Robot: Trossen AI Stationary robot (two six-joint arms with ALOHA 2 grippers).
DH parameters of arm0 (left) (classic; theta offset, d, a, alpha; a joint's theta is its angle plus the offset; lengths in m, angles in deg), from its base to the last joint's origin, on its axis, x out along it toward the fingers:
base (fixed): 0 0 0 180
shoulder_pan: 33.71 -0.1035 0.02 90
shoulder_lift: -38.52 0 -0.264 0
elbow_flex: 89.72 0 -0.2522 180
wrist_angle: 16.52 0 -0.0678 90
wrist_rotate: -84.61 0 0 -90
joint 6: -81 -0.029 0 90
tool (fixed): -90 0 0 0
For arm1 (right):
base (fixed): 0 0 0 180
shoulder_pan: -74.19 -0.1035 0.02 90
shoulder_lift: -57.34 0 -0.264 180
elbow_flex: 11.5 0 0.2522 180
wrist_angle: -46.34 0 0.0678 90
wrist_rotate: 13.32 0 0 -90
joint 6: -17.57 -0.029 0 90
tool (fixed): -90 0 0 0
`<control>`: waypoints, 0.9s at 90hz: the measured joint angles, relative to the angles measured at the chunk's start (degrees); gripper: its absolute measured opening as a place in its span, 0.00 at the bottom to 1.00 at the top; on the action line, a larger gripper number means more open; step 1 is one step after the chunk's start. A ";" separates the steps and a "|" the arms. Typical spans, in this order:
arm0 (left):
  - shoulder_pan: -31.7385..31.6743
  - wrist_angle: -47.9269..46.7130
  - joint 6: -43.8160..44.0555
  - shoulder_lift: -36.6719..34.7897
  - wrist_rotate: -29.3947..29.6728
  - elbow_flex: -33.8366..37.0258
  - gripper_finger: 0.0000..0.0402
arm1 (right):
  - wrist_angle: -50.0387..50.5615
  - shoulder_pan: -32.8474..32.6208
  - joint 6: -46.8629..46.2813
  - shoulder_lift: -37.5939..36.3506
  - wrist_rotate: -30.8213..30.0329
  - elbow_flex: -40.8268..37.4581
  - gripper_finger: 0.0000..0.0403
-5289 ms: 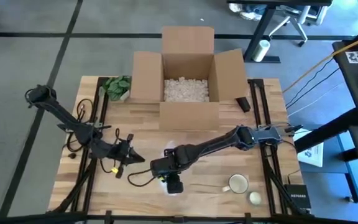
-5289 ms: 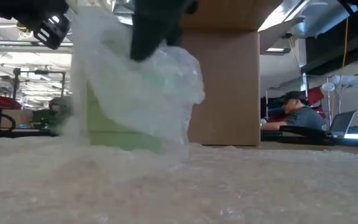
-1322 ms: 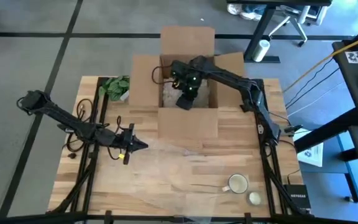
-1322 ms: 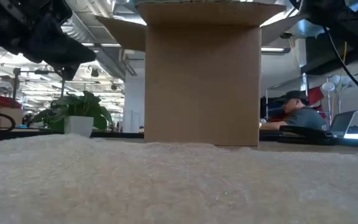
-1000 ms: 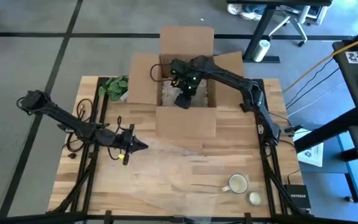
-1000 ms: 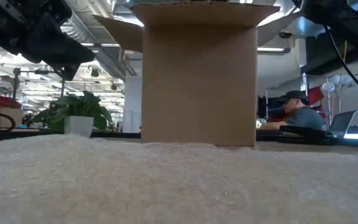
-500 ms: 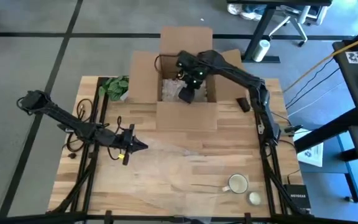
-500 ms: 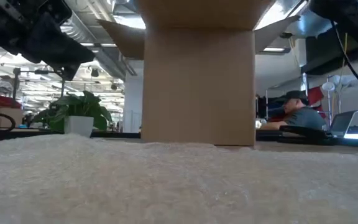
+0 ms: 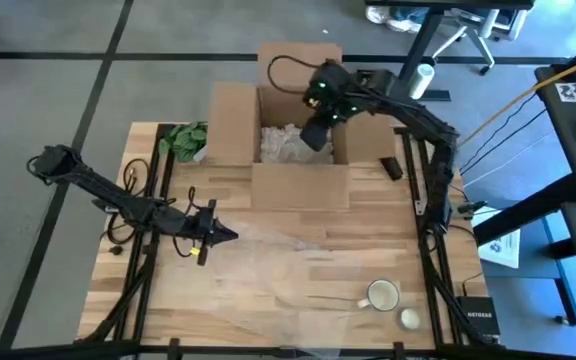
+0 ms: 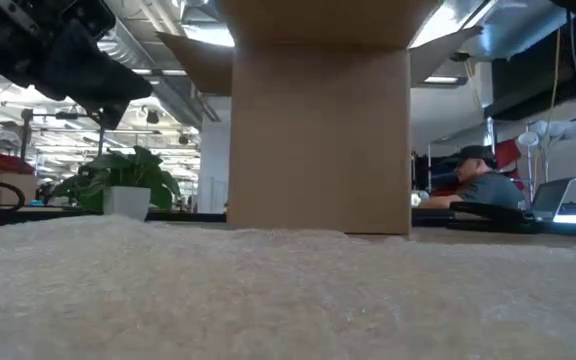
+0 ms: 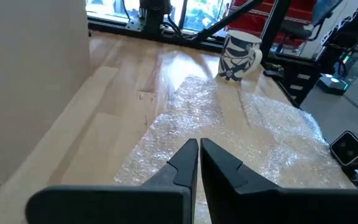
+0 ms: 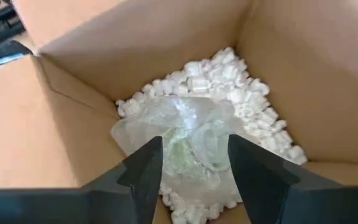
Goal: Wrap mug
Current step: Wrap the white and blue mug with the bubble wrap
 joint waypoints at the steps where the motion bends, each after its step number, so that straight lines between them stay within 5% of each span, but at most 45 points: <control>1: 0.00 0.00 0.13 0.00 0.00 0.00 0.00 | 0.19 -0.25 0.00 -0.23 -0.28 0.00 0.36; 23: 0.00 0.06 0.33 0.00 0.00 0.00 0.00 | 6.72 -10.02 -2.30 -5.03 -7.06 0.02 0.02; 54: 0.11 2.52 0.46 0.00 0.02 0.00 0.00 | 9.79 -32.31 -15.78 -7.56 -6.97 -1.49 0.01; 81: 0.72 2.74 1.78 0.00 0.02 0.00 0.00 | 9.80 -54.63 -33.50 -7.54 -22.82 -1.55 0.00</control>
